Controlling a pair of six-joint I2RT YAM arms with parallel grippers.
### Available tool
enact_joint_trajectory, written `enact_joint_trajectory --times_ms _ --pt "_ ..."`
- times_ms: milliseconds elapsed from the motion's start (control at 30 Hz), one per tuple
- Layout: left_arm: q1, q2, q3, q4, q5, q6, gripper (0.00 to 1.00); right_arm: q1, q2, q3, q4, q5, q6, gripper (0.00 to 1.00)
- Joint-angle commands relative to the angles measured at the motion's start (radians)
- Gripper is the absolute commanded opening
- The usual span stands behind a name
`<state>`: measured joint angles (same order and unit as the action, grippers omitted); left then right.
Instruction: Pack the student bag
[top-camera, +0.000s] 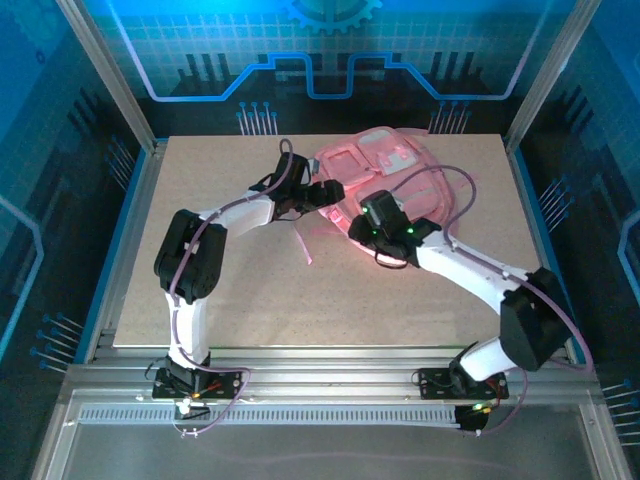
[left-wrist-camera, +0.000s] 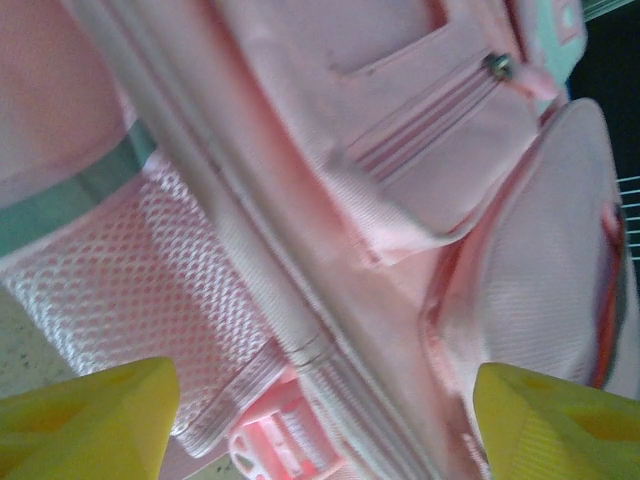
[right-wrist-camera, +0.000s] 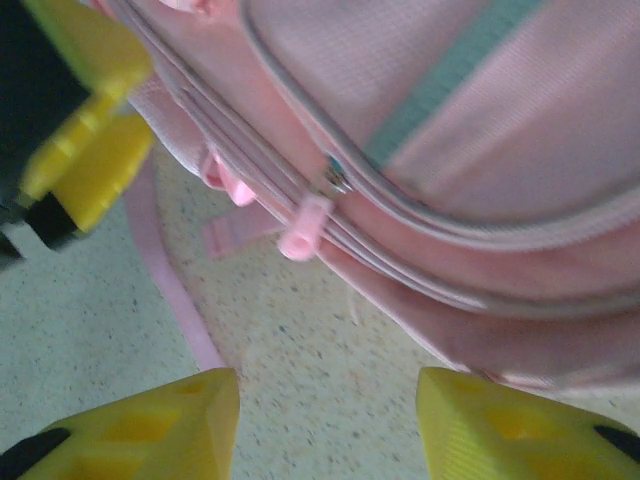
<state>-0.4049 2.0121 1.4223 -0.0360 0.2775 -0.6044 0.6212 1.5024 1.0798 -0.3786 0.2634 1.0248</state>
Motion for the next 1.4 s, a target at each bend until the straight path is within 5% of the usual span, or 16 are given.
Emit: enact_joint_trajectory --times_ms 0,133,400,733,900,1067,1367 --pt "-0.002 0.012 0.006 0.073 -0.01 -0.019 0.77 0.015 0.085 0.087 -0.024 0.087 0.025 0.47" --pt "-0.002 0.084 0.092 0.027 0.008 0.0 0.73 0.019 0.184 0.179 -0.082 0.102 0.046 0.43" --pt "-0.002 0.103 0.047 0.083 0.024 -0.017 0.5 0.028 0.33 0.283 -0.166 0.195 0.107 0.38" --pt "-0.002 0.091 0.02 0.107 0.03 -0.025 0.49 0.02 0.449 0.418 -0.261 0.255 0.119 0.24" --pt "-0.002 0.091 0.027 0.104 0.016 -0.015 0.49 0.013 0.447 0.42 -0.288 0.258 0.123 0.09" --pt "0.0 0.114 0.063 0.065 -0.005 -0.007 0.63 0.008 0.425 0.399 -0.289 0.241 0.109 0.01" --pt "-0.001 0.191 0.17 -0.027 -0.046 0.026 0.59 0.005 0.328 0.3 -0.294 0.12 0.026 0.0"
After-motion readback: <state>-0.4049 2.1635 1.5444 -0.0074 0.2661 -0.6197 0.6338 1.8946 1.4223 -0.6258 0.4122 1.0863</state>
